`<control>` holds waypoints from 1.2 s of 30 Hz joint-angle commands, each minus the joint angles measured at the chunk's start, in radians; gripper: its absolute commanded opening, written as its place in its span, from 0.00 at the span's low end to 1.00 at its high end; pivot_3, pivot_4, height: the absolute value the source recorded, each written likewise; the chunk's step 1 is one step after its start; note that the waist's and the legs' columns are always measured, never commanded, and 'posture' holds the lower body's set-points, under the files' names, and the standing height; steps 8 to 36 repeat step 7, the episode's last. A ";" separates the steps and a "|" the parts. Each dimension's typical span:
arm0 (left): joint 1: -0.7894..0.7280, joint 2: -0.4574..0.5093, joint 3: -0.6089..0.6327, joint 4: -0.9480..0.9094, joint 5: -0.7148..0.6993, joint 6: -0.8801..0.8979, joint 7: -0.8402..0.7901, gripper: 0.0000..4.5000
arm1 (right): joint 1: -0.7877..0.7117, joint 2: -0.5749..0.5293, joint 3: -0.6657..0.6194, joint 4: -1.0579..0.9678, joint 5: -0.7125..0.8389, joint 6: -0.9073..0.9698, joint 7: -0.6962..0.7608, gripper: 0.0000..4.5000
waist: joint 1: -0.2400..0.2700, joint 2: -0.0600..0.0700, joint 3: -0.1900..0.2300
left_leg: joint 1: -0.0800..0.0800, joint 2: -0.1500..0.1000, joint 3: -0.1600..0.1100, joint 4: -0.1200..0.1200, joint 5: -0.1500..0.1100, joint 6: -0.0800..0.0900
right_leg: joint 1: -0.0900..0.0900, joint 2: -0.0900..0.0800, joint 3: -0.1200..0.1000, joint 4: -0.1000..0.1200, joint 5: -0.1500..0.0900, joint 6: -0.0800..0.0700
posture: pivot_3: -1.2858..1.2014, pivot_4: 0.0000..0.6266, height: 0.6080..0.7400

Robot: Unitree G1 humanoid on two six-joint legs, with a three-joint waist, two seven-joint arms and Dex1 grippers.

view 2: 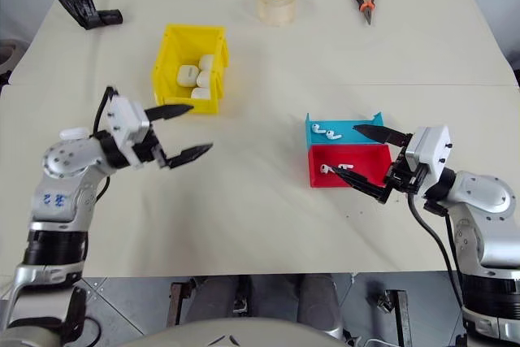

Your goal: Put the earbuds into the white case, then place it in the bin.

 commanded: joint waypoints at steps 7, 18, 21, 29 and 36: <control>0.045 0.021 0.038 -0.057 -0.041 -0.061 -0.033 1.00 | -0.034 -0.024 -0.013 0.045 0.001 -0.027 0.042 1.00 | -0.004 0.000 0.000 | 0.000 0.000 0.001 0.000 0.000 0.000 | 0.000 0.000 0.001 0.000 0.000 0.000 | 0.52 0.24 1.00; 0.045 0.021 0.038 -0.057 -0.041 -0.061 -0.033 1.00 | -0.034 -0.024 -0.013 0.045 0.001 -0.027 0.042 1.00 | -0.004 0.000 0.000 | 0.000 0.000 0.001 0.000 0.000 0.000 | 0.000 0.000 0.001 0.000 0.000 0.000 | 0.52 0.24 1.00; 0.045 0.021 0.038 -0.057 -0.041 -0.061 -0.033 1.00 | -0.034 -0.024 -0.013 0.045 0.001 -0.027 0.042 1.00 | -0.004 0.000 0.000 | 0.000 0.000 0.001 0.000 0.000 0.000 | 0.000 0.000 0.001 0.000 0.000 0.000 | 0.52 0.24 1.00; 0.045 0.021 0.038 -0.057 -0.041 -0.061 -0.033 1.00 | -0.034 -0.024 -0.013 0.045 0.001 -0.027 0.042 1.00 | -0.004 0.000 0.000 | 0.000 0.000 0.001 0.000 0.000 0.000 | 0.000 0.000 0.001 0.000 0.000 0.000 | 0.52 0.24 1.00; 0.045 0.021 0.038 -0.057 -0.041 -0.061 -0.033 1.00 | -0.034 -0.024 -0.013 0.045 0.001 -0.027 0.042 1.00 | -0.004 0.000 0.000 | 0.000 0.000 0.001 0.000 0.000 0.000 | 0.000 0.000 0.001 0.000 0.000 0.000 | 0.52 0.24 1.00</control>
